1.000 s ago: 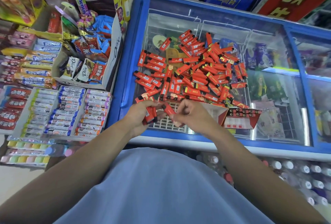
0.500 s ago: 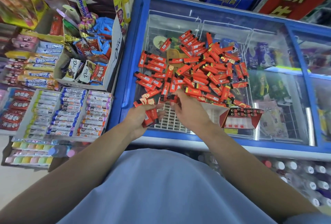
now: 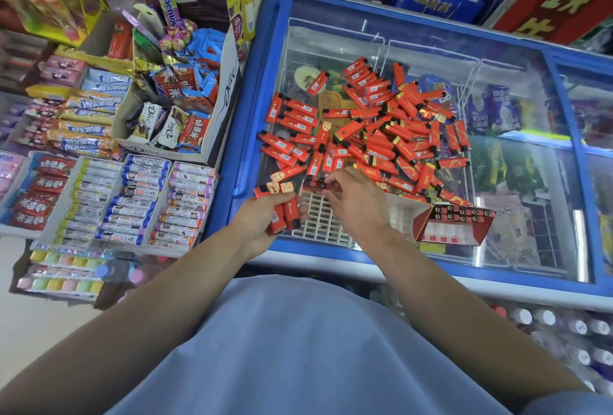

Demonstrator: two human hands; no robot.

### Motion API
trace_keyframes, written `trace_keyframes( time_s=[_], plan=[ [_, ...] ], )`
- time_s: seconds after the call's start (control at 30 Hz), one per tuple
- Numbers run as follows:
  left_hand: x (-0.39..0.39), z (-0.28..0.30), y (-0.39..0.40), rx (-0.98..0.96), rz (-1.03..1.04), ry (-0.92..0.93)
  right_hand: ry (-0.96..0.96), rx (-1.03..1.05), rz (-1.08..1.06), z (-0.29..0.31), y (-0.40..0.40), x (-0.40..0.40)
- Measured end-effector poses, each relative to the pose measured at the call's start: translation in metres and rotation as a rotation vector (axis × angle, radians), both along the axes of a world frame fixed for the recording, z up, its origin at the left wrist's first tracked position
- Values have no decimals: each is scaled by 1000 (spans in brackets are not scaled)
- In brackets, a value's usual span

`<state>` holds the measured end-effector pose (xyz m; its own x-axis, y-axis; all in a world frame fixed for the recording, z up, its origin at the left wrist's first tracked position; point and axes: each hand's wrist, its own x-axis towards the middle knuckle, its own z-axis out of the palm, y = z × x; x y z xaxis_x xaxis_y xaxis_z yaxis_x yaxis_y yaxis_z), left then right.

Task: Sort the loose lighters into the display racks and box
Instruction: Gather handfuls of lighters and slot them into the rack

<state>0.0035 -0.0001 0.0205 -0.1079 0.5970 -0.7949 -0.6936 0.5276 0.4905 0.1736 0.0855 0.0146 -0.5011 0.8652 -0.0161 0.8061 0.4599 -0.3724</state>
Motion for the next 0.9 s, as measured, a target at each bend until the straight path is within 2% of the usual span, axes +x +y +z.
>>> trace_keyframes(
  time_s=[0.3,0.77,0.83,0.9],
  plan=[
    [2,3,1,14,-30,46,82,-15,-69,-7,0,-1],
    [4,4,3,-34,-35,90,6,16,-36,-11,4,1],
    [5,3,4,-43,-23,89,39,-7,-28,-7,1,0],
    [5,3,4,-46,1,90,159,-97,-47,2,-8,-1]
  ],
)
